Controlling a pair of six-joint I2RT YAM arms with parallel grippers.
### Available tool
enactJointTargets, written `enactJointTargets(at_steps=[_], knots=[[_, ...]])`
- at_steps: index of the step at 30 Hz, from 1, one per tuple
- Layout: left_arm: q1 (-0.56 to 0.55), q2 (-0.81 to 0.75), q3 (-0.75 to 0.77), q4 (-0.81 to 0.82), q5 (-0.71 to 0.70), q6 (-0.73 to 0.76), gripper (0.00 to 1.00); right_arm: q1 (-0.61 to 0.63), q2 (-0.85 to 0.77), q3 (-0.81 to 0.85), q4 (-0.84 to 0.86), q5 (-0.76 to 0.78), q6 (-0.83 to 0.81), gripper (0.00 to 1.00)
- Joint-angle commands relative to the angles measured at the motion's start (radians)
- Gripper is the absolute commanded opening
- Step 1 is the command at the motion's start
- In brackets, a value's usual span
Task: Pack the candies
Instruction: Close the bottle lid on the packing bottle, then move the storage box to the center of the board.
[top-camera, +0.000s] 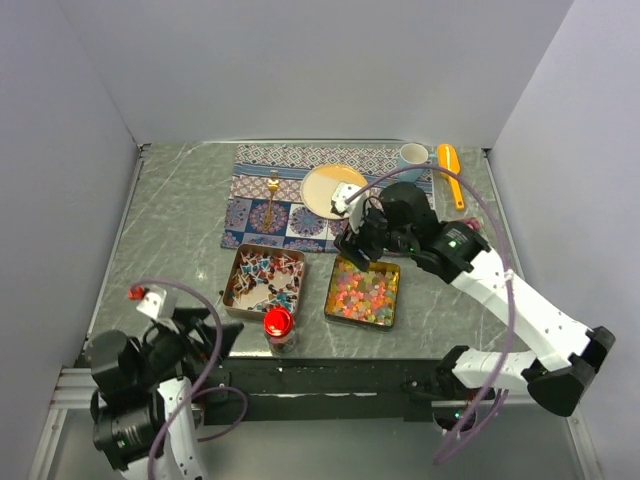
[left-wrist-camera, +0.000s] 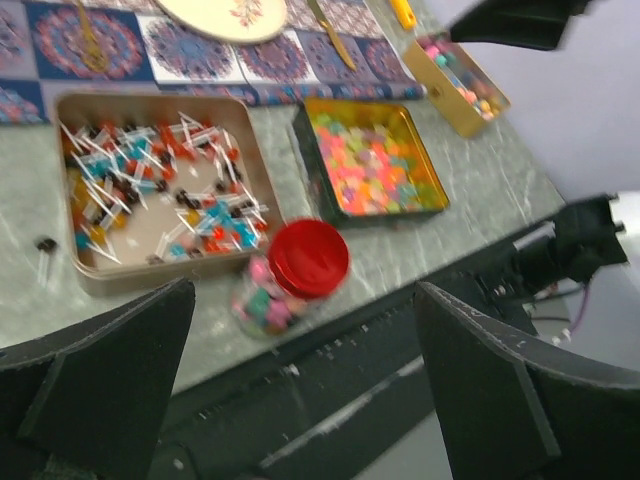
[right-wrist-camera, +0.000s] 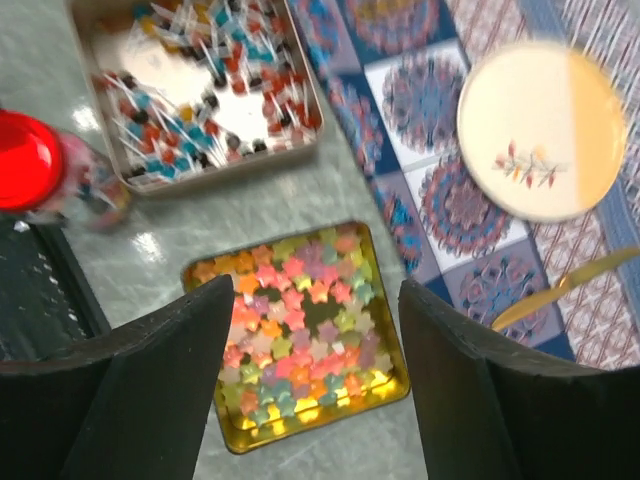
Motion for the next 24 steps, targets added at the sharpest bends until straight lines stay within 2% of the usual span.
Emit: enactJointTargets(at_steps=[1,3,4,8,9,11,12,13,16,17,18,19,21,24], knots=[[0.069,-0.126,0.045,-0.223,0.117,0.091,0.97,-0.049,-0.006,-0.052,0.099,-0.013,0.071,0.82],[0.119,-0.164,0.017,-0.222,0.111,0.077,0.97,-0.062,-0.006,-0.055,0.097,-0.028,0.057,0.86],[0.137,-0.163,-0.045,-0.219,0.101,0.062,0.97,-0.066,0.002,-0.054,0.096,-0.028,0.042,0.89],[0.178,-0.105,-0.092,-0.120,0.104,0.010,0.97,-0.087,0.034,-0.022,0.063,-0.094,0.016,0.93],[0.187,-0.074,-0.092,-0.061,0.094,-0.010,0.97,-0.089,0.045,-0.020,0.021,-0.189,0.001,0.92],[0.201,0.057,-0.075,0.060,0.113,-0.070,0.97,-0.086,0.046,-0.055,0.008,-0.249,-0.004,0.87],[0.224,0.105,-0.044,0.180,0.120,-0.077,0.97,-0.084,0.052,-0.107,0.019,-0.287,0.005,0.86],[0.235,0.157,-0.024,0.212,0.129,-0.073,0.97,-0.084,0.057,-0.132,0.025,-0.300,0.010,0.83],[0.244,0.337,-0.004,0.396,0.126,-0.102,0.97,-0.055,0.080,-0.231,0.124,-0.211,0.034,0.78],[0.243,0.369,0.005,0.427,0.094,-0.102,0.97,-0.055,0.091,-0.262,0.150,-0.196,0.034,0.74],[0.241,0.398,0.006,0.486,0.068,-0.099,0.97,-0.055,0.118,-0.270,0.183,-0.174,0.028,0.65],[0.243,0.453,-0.004,0.531,0.025,-0.119,0.97,-0.055,0.137,-0.276,0.195,-0.148,0.025,0.63],[0.241,0.507,-0.024,0.621,-0.044,-0.169,0.97,-0.055,0.193,-0.281,0.230,-0.133,0.025,0.63],[0.226,0.602,-0.061,0.674,-0.135,-0.226,0.97,-0.056,0.261,-0.252,0.264,-0.118,0.063,0.71]])
